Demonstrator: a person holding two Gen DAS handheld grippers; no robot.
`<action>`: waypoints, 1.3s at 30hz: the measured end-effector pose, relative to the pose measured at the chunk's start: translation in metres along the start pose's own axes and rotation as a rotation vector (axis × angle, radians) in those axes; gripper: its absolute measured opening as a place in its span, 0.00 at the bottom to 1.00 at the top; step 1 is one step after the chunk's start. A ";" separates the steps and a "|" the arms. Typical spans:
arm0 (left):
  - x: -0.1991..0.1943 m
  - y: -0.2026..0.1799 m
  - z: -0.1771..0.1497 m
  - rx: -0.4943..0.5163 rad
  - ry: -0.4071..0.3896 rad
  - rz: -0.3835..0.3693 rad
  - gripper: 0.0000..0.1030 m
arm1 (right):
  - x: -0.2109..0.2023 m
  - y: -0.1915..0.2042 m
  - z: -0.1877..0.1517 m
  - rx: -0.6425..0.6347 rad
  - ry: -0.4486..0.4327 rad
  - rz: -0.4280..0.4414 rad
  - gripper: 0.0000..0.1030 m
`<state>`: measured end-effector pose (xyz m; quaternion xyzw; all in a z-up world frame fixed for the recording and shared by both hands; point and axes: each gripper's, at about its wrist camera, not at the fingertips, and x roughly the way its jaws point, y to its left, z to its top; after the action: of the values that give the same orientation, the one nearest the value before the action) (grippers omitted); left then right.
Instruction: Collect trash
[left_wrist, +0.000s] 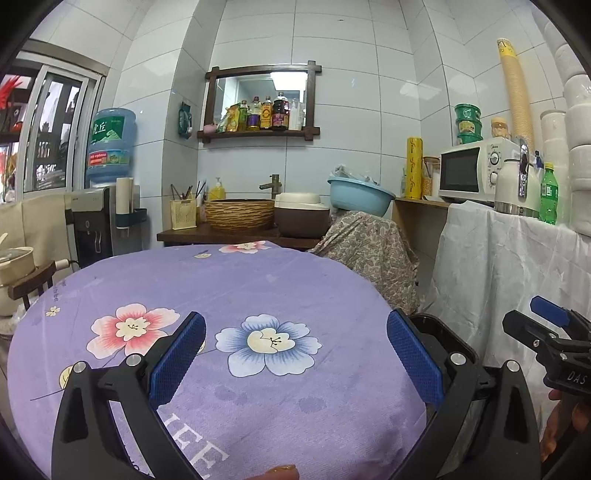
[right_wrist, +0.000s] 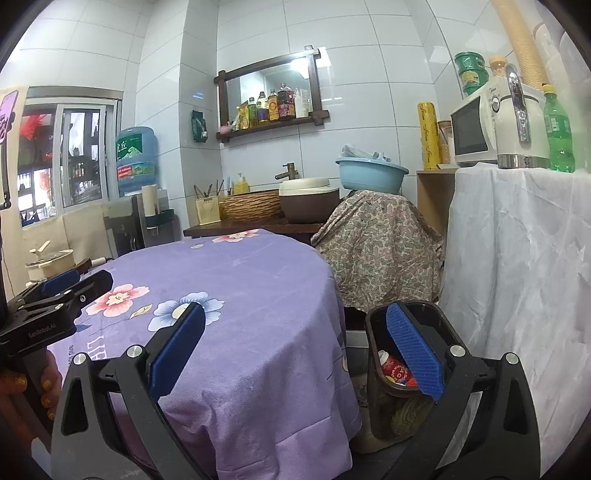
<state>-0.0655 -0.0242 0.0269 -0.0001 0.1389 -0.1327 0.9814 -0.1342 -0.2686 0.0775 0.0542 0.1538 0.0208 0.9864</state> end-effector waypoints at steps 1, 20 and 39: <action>0.000 -0.001 0.000 0.002 -0.001 0.000 0.95 | 0.000 0.000 -0.001 -0.001 0.002 0.000 0.94; 0.000 -0.005 0.000 0.022 -0.006 -0.003 0.95 | 0.004 -0.003 -0.004 0.013 0.014 0.002 0.94; 0.002 -0.005 -0.002 0.026 0.010 -0.023 0.95 | 0.009 -0.007 -0.008 0.016 0.028 0.000 0.94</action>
<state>-0.0650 -0.0297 0.0248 0.0115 0.1423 -0.1457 0.9790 -0.1275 -0.2742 0.0664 0.0620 0.1679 0.0203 0.9836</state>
